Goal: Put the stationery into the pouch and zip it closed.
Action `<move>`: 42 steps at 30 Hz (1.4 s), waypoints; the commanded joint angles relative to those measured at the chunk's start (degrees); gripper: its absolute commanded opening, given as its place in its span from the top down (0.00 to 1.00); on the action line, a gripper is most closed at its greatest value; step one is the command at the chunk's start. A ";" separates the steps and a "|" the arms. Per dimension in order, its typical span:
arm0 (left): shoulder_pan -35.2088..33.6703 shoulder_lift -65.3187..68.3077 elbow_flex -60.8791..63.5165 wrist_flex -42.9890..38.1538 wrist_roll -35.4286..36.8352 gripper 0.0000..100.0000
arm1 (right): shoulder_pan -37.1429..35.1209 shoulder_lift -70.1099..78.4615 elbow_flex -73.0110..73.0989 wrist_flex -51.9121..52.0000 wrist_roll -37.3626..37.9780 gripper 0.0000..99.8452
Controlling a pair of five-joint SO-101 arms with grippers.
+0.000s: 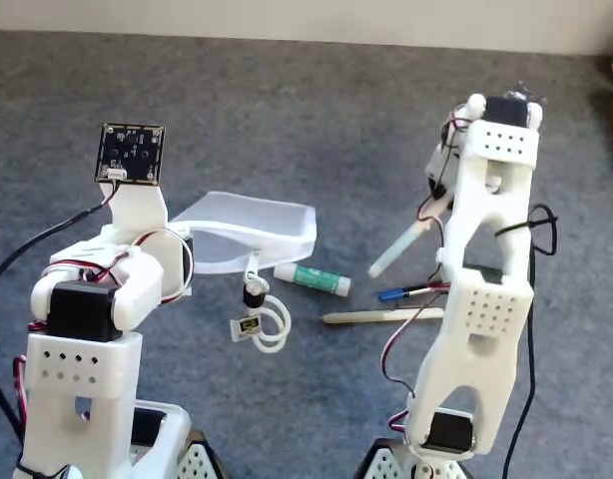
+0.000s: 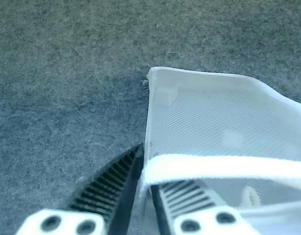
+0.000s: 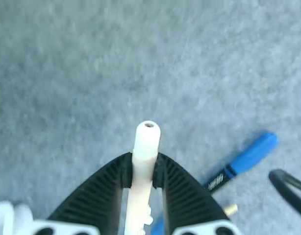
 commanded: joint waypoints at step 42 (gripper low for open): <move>-0.84 0.22 0.92 -1.67 0.79 0.98 | -33.36 -80.75 37.76 -2.42 0.88 1.00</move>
